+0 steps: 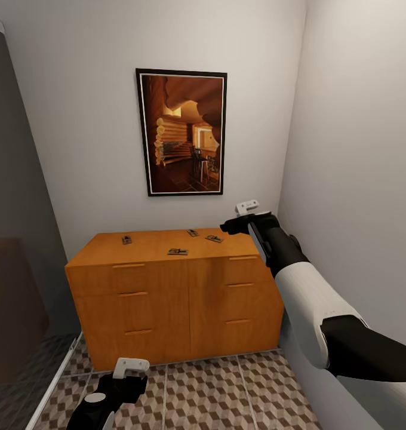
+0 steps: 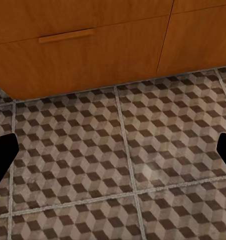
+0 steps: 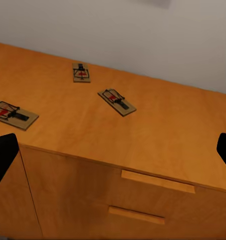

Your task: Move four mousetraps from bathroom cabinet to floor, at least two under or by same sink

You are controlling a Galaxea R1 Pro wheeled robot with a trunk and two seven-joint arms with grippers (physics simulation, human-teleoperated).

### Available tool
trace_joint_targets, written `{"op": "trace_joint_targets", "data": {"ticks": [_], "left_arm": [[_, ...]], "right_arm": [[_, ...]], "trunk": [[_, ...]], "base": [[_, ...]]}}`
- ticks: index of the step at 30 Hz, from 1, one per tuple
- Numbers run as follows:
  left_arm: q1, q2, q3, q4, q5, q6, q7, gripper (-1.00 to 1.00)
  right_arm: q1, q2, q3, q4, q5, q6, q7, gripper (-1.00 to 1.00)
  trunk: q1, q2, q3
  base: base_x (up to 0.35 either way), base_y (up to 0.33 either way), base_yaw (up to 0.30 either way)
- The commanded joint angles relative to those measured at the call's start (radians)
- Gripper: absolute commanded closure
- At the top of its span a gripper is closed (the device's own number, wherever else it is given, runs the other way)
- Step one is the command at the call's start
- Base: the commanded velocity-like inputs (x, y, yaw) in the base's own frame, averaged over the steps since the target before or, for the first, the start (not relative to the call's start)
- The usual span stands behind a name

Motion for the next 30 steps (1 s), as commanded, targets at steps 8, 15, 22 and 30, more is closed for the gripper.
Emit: {"op": "trace_joint_targets", "data": {"ticks": [8, 15, 22, 30], "left_arm": [[-0.001, 0.0, -0.002, 0.002, 0.002, 0.005, 0.006, -1.0], [-0.001, 0.0, -0.003, 0.002, 0.002, 0.005, 0.006, -1.0], [-0.001, 0.0, -0.003, 0.002, 0.002, 0.005, 0.006, -1.0], [-0.001, 0.0, -0.004, 0.002, 0.001, 0.005, 0.006, -1.0]], "right_arm": [[0.002, -0.001, 0.0, 0.006, 0.011, 0.004, 0.005, -1.0], [0.004, -0.002, -0.001, 0.008, 0.011, 0.004, 0.002, -1.0], [0.004, -0.002, -0.001, 0.008, 0.011, 0.004, 0.002, -1.0], [0.004, -0.001, -0.001, 0.008, 0.011, 0.004, 0.002, -1.0]], "trunk": [[0.0, -0.001, -0.001], [0.0, -0.001, -0.001], [0.0, -0.001, -0.001], [0.0, -0.001, -0.001]], "base": [[0.001, 0.0, 0.0], [0.0, 0.0, 0.049], [0.0, 0.0, 0.21], [0.0, 0.0, 0.255]]}}
